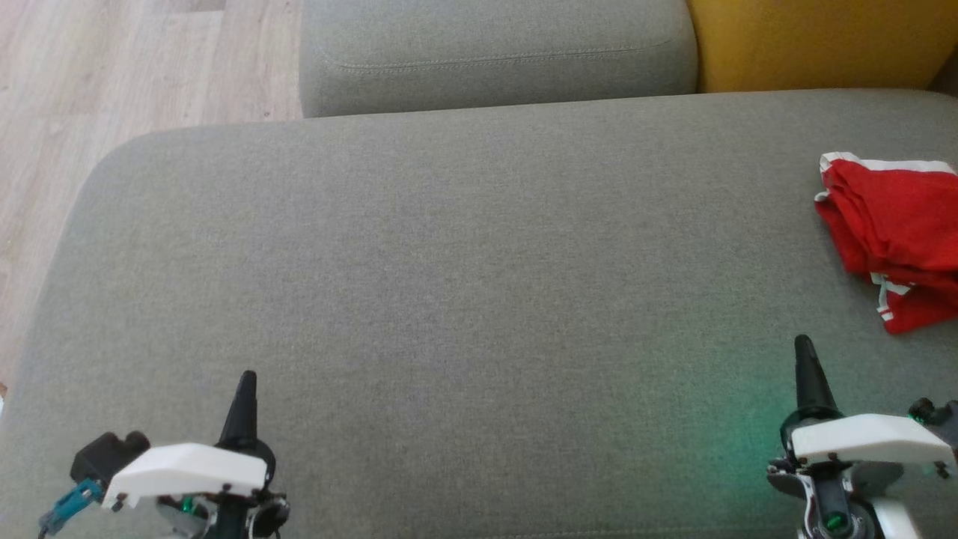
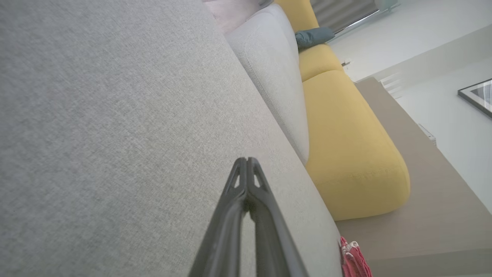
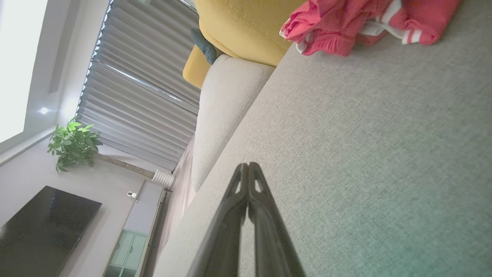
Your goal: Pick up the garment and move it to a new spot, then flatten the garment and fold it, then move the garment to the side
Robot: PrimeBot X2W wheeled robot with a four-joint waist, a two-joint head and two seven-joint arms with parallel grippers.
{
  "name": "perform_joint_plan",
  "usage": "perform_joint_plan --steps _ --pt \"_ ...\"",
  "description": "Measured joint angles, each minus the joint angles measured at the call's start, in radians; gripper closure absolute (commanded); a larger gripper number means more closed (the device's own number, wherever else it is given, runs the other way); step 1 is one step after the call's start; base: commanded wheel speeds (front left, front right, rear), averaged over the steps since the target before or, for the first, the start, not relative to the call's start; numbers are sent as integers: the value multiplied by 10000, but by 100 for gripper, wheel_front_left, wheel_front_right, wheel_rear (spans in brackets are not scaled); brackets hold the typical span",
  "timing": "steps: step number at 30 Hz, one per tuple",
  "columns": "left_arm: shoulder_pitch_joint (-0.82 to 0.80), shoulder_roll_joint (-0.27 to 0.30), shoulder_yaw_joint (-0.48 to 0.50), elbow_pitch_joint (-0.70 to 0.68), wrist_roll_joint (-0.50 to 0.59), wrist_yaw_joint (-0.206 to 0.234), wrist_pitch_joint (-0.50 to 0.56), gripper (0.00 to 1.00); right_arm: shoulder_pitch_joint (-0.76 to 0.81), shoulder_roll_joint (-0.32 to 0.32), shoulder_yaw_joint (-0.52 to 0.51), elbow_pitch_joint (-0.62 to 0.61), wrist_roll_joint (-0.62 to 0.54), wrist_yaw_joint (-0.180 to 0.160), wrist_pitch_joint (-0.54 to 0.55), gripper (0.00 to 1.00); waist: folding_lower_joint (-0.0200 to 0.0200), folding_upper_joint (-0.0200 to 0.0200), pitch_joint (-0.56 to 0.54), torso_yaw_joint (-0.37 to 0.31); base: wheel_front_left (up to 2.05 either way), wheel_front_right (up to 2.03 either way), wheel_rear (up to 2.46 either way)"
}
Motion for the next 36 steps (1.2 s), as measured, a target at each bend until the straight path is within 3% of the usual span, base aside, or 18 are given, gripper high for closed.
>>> perform_joint_plan --steps 36 --pt "-397 -6 915 -65 -3787 -692 1014 100 -157 4 -602 -357 4165 0 742 100 0 0 35 152 0 0 0"
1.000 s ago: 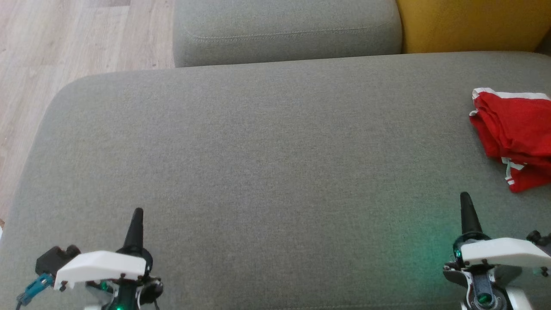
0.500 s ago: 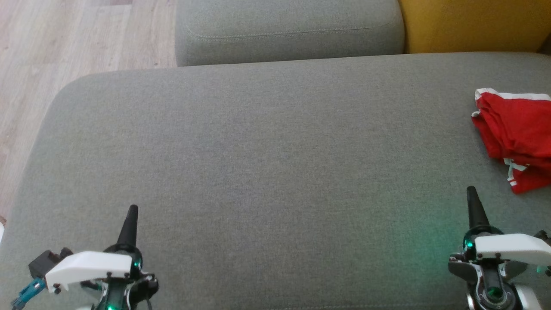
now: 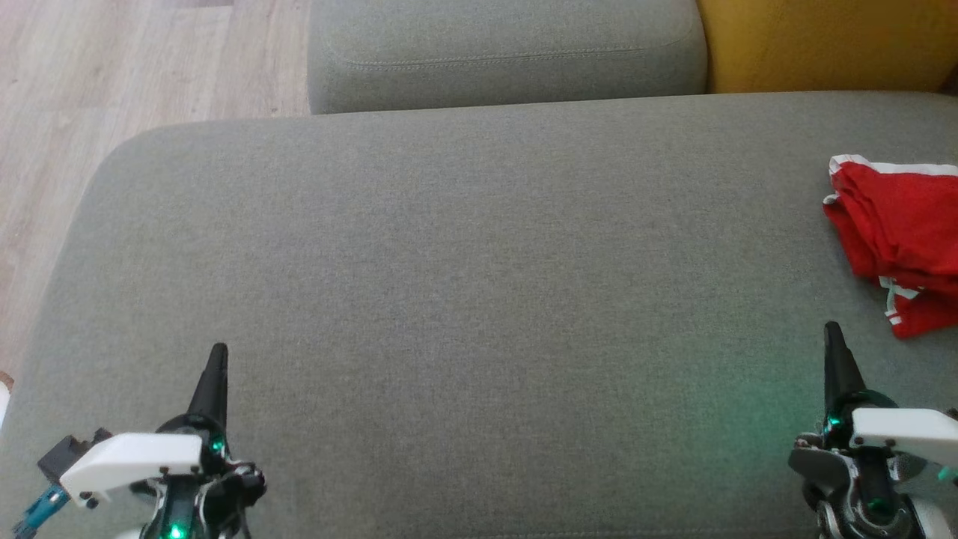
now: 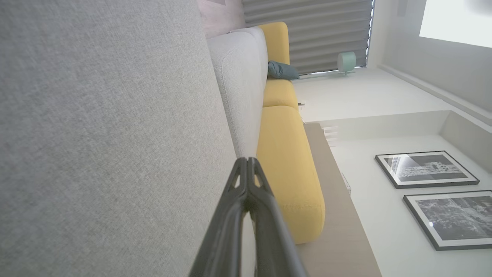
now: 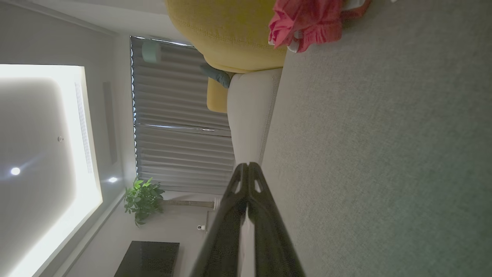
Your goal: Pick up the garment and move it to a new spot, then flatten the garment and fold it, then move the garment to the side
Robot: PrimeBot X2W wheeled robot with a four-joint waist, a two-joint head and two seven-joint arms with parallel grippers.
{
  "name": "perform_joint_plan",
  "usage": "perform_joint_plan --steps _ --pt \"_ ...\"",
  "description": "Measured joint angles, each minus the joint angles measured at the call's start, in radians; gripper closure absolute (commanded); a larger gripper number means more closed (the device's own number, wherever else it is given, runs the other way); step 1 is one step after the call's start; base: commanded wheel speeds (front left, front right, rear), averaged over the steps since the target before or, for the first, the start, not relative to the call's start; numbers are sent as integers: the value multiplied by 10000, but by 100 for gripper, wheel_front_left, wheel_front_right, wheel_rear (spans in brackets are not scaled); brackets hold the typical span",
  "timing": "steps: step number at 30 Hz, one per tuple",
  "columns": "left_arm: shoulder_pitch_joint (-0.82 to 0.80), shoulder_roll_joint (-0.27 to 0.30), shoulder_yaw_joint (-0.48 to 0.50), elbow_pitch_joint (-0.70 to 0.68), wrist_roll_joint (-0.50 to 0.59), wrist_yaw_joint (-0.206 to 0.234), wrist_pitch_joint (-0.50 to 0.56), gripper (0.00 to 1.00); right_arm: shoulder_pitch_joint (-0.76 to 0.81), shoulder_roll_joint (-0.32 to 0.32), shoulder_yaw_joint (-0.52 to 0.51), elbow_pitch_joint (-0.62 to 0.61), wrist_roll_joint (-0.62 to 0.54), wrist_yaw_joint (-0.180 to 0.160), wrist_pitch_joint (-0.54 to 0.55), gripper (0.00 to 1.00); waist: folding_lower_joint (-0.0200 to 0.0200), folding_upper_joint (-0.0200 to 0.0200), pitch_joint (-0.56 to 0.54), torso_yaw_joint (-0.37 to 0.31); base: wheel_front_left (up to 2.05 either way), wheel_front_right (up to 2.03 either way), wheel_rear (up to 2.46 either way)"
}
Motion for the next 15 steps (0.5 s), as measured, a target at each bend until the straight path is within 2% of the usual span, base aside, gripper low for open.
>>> perform_joint_plan --steps 15 --pt "-209 -6 355 -40 -1530 -313 437 100 -4 2 -268 -134 1735 0 351 100 0 0 13 62 0 0 0"
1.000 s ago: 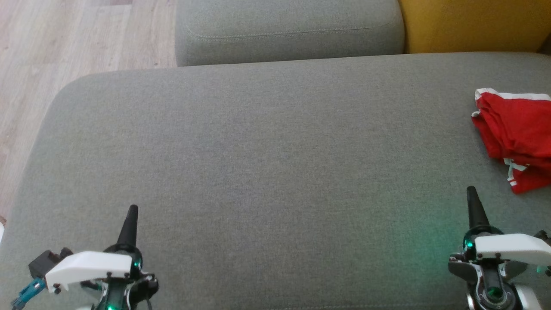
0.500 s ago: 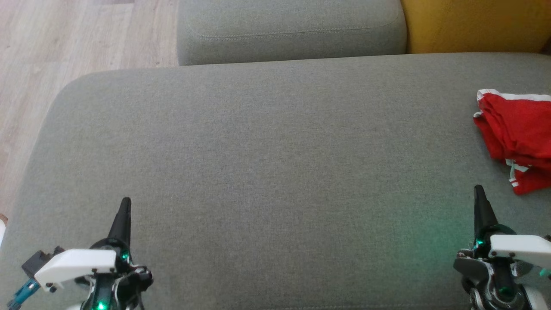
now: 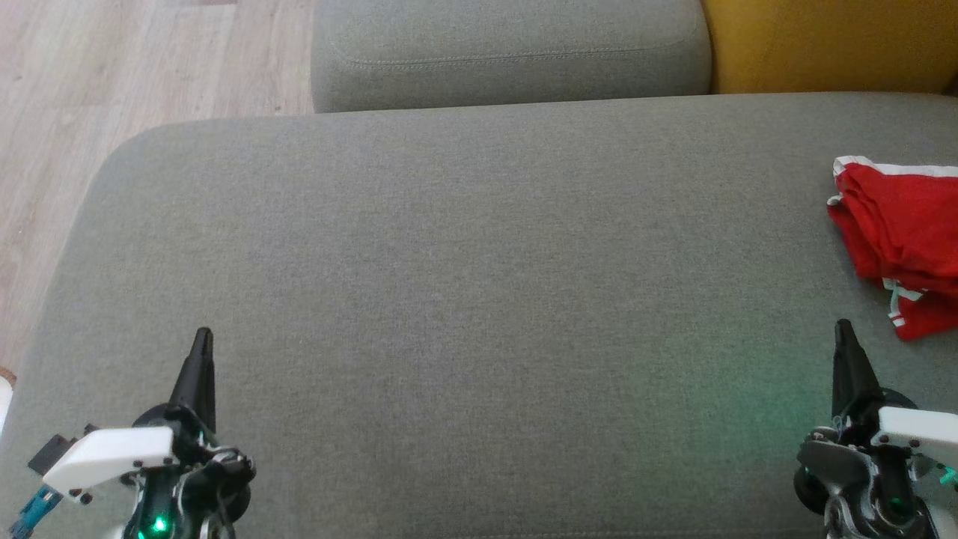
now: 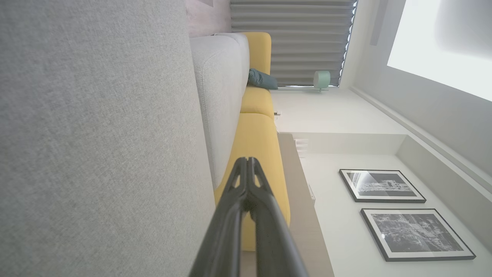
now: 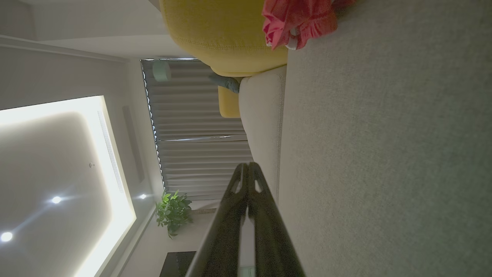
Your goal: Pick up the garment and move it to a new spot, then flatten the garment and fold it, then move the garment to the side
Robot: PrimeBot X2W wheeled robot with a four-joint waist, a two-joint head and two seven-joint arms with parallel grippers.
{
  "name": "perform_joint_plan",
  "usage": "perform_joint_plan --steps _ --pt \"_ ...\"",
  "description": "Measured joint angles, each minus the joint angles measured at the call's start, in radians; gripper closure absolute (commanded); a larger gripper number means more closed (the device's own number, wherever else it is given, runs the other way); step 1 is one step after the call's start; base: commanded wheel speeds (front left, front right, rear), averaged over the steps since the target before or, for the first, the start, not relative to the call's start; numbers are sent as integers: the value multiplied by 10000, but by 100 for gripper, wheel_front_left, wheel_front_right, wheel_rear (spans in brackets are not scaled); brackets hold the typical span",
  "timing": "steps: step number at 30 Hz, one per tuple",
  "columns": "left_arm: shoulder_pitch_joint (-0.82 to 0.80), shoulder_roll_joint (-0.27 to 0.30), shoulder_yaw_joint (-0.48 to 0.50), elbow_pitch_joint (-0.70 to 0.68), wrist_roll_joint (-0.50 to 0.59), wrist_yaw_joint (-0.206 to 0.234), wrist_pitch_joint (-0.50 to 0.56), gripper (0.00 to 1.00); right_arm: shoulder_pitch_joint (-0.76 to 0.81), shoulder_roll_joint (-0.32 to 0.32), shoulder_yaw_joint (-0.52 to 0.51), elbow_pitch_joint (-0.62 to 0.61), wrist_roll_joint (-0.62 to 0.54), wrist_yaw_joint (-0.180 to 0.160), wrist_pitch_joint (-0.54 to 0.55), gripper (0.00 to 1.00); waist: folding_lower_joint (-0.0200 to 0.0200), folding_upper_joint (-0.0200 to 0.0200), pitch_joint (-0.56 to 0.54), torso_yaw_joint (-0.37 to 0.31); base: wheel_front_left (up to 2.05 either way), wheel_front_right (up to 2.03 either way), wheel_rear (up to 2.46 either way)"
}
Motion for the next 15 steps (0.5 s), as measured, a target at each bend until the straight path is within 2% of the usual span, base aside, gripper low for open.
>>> perform_joint_plan --steps 15 --pt "0 -6 40 0 -63 0 36 100 0 2 -8 -4 48 0 0 100 0 0 0 0 0 0 0"
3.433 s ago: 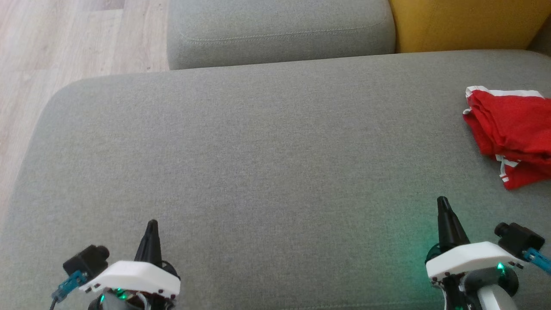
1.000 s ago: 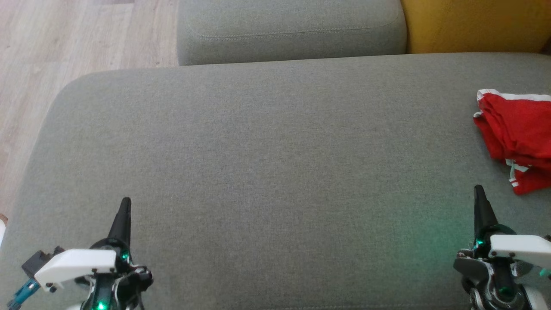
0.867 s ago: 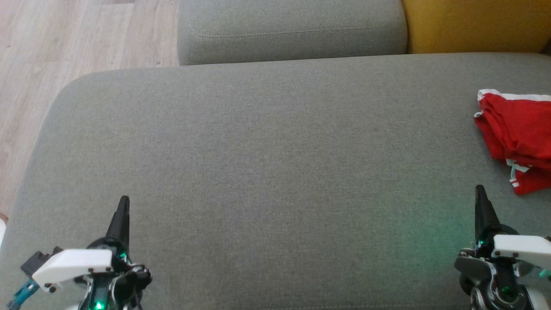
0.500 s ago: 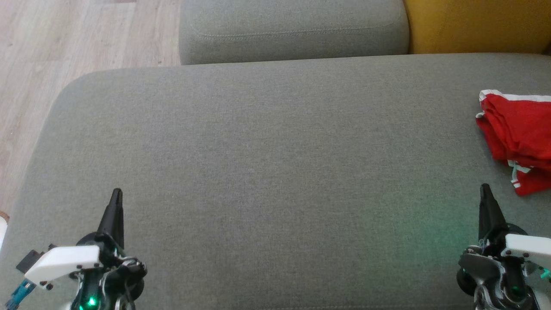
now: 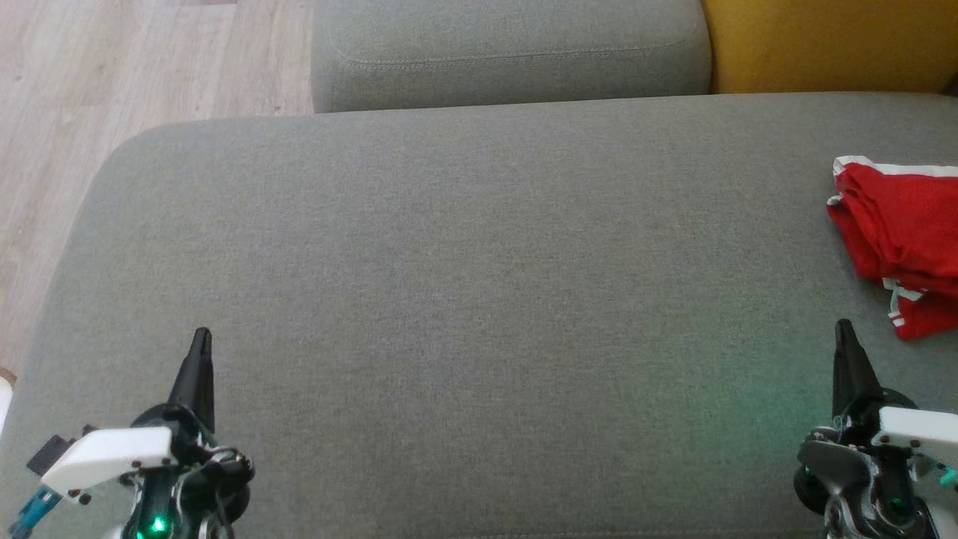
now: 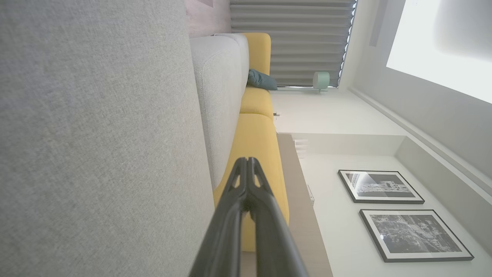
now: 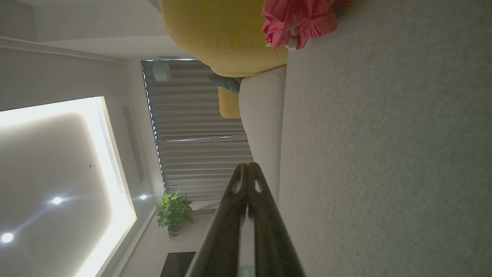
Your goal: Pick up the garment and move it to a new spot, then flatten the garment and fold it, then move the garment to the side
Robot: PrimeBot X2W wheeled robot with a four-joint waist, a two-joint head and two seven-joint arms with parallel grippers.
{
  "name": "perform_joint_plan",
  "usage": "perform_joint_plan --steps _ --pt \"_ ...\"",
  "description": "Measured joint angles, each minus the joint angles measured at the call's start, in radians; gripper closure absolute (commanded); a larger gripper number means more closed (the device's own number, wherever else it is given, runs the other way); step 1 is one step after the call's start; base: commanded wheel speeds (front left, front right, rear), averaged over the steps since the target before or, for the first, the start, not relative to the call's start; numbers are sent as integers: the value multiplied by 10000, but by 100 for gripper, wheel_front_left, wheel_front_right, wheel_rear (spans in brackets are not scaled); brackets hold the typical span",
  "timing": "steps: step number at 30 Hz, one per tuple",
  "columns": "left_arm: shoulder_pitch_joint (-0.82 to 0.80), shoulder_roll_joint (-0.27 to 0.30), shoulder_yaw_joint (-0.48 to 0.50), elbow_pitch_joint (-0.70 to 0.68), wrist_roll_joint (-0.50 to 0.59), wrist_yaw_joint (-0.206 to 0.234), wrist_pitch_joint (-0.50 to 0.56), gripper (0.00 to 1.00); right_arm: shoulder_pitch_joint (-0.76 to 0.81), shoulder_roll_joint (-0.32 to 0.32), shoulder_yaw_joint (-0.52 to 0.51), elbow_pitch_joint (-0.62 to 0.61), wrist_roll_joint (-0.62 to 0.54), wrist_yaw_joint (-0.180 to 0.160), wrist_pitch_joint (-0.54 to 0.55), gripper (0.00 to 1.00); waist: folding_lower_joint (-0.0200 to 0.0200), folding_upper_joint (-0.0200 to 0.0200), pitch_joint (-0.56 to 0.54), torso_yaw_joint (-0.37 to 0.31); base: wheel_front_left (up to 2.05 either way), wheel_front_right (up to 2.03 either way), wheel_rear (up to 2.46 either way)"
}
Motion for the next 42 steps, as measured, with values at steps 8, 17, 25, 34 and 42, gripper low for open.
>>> perform_joint_plan --steps 8,17,25,34,42 --pt "0 -4 73 0 0 0 2 100 0 0 0 -2 0 0 0 100 0 0 0 0 0 0 0" --pt "0 -10 113 0 0 0 12 100 0 0 -2 -4 0 0 0 100 0 0 0 -1 0 0 0" --pt "-1 -17 130 0 2 0 13 100 0 0 -2 -4 0 0 0 100 0 0 0 -1 0 0 0" --pt "-1 -27 151 0 2 0 15 100 0 0 -2 -4 0 0 0 100 0 0 0 -1 0 0 0" --pt "-1 -35 163 0 2 0 61 100 0 0 -2 -6 0 0 0 100 0 0 0 -1 0 0 0"
